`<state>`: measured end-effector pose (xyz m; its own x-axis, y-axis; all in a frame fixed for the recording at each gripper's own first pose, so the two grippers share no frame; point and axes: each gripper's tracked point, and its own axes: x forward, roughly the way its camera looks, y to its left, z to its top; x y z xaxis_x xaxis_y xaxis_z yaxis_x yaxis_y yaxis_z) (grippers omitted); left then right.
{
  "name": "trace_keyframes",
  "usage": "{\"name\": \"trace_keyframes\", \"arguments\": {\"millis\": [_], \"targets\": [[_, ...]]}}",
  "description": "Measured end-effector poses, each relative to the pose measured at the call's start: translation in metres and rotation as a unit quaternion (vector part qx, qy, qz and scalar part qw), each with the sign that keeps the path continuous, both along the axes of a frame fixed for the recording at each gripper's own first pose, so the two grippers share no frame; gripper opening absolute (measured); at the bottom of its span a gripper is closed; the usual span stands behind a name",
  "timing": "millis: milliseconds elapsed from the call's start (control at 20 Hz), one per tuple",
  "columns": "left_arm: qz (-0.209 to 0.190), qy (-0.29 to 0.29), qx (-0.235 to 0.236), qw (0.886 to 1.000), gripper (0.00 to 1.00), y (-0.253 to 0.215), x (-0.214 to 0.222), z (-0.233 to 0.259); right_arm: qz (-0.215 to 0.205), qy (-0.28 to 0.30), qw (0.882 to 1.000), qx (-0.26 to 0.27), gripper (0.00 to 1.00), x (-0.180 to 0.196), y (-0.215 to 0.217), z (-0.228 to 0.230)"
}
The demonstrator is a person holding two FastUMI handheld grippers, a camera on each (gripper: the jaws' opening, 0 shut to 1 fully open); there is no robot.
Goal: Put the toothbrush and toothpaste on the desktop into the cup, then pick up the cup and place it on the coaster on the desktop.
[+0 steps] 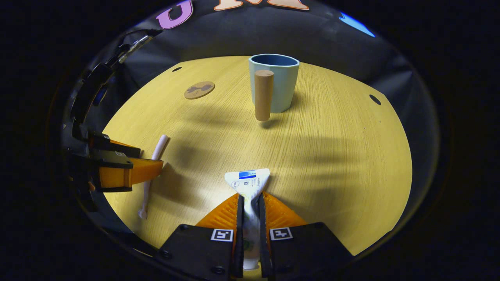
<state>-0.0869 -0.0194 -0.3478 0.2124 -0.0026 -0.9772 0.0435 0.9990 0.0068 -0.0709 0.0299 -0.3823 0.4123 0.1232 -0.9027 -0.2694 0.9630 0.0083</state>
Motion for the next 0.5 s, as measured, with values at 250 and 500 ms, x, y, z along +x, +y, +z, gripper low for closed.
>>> {"name": "trace_keyframes", "arguments": {"millis": [250, 500], "targets": [[-0.013, 0.029, -0.005, 0.999, 0.81, -0.009, 0.001, -0.004, 0.003, -0.001, 1.0, 0.001, 0.2, 0.0, 0.0, 0.0], [-0.023, 0.015, -0.009, 1.0, 0.45, -0.017, 0.006, -0.002, 0.006, -0.003, 1.0, 0.004, 0.2, 0.0, 0.0, 0.0]]}}
